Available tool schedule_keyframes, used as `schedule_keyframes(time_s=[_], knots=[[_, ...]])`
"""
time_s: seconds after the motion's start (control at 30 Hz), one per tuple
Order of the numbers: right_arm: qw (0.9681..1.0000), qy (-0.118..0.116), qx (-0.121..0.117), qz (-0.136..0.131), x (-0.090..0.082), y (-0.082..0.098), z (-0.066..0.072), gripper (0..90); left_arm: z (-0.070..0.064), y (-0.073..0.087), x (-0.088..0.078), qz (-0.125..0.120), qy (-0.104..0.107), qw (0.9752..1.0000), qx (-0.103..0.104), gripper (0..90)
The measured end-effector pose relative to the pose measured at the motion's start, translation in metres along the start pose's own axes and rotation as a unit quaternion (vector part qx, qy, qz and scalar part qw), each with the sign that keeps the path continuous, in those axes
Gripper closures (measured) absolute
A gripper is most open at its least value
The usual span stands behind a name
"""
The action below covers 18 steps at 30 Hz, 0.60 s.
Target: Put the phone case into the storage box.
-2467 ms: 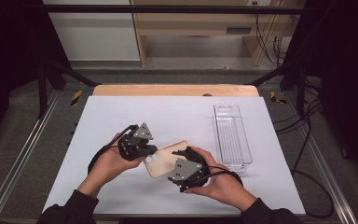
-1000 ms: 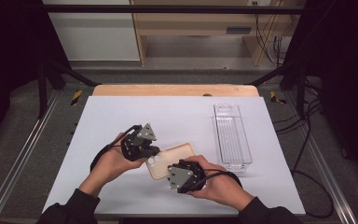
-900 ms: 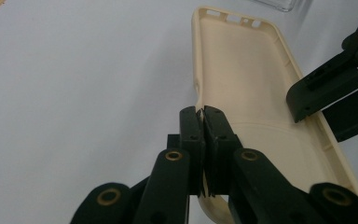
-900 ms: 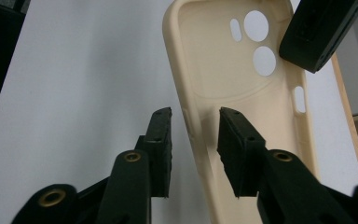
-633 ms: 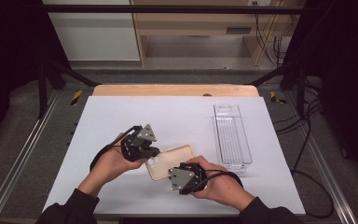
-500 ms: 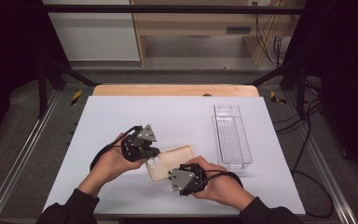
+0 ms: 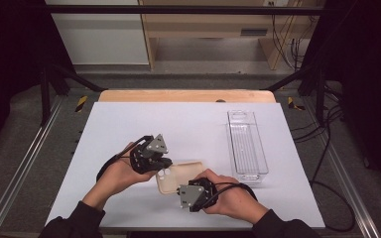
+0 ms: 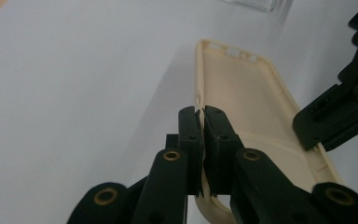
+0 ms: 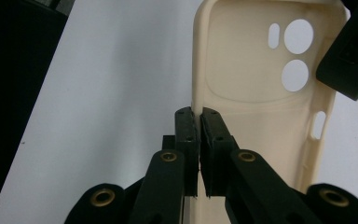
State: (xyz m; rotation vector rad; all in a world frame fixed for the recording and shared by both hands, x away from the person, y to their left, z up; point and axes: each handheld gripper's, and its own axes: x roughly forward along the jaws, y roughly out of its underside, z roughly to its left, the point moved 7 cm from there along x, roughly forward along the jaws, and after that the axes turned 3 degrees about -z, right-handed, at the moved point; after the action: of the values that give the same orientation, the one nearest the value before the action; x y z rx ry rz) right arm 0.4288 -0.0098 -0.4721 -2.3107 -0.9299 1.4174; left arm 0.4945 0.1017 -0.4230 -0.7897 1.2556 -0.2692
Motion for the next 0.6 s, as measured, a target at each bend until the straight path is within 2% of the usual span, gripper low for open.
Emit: schedule_keyframes(time_s=[0.07,0.1,0.13,0.2,0.23,0.27,0.3,0.33,0.37,0.4,0.53,0.6], knots=[[1.0000,0.000,0.005,-0.001,0.000,0.000,0.000,86.9,0.000,-0.002,-0.002,-0.009,-0.005,0.9999,0.003,85.0],[0.9999,0.002,0.010,0.000,-0.001,0.000,-0.002,86.9,0.001,-0.004,-0.005,-0.021,-0.014,0.9997,0.004,75.9],[0.9999,0.002,0.010,0.000,-0.001,0.000,-0.002,86.9,0.001,-0.006,-0.007,-0.036,-0.022,0.9991,0.004,75.9],[0.9998,0.010,0.014,0.001,0.000,0.002,-0.005,86.9,0.003,-0.010,-0.014,-0.071,-0.043,0.9966,-0.001,62.3],[0.9996,0.016,0.024,0.004,-0.001,0.003,-0.007,86.9,0.005,-0.011,-0.019,-0.087,-0.055,0.9947,-0.002,53.2],[0.9994,0.022,0.028,0.002,-0.001,0.004,-0.010,86.9,0.007,-0.012,-0.023,-0.104,-0.068,0.9923,-0.004,53.2],[0.9991,0.029,0.032,-0.002,-0.001,0.005,-0.013,86.9,0.009,-0.012,-0.027,-0.118,-0.082,0.9896,-0.008,41.1],[0.9986,0.035,0.039,-0.004,-0.001,0.005,-0.017,86.8,0.012,-0.012,-0.031,-0.132,-0.098,0.9863,-0.014,41.1],[0.9975,0.045,0.054,-0.006,-0.001,0.007,-0.024,86.9,0.014,-0.011,-0.036,-0.149,-0.111,0.9823,-0.021,34.2],[0.9975,0.045,0.054,-0.006,-0.001,0.007,-0.024,86.9,0.017,-0.010,-0.040,-0.162,-0.122,0.9788,-0.027,34.2],[0.9937,0.070,0.087,-0.010,-0.004,0.014,-0.040,86.8,0.026,0.004,-0.052,-0.202,-0.155,0.9650,-0.064,18.0],[0.9924,0.074,0.097,-0.014,-0.004,0.015,-0.043,86.8,0.031,0.013,-0.057,-0.213,-0.168,0.9596,-0.074,16.5]])
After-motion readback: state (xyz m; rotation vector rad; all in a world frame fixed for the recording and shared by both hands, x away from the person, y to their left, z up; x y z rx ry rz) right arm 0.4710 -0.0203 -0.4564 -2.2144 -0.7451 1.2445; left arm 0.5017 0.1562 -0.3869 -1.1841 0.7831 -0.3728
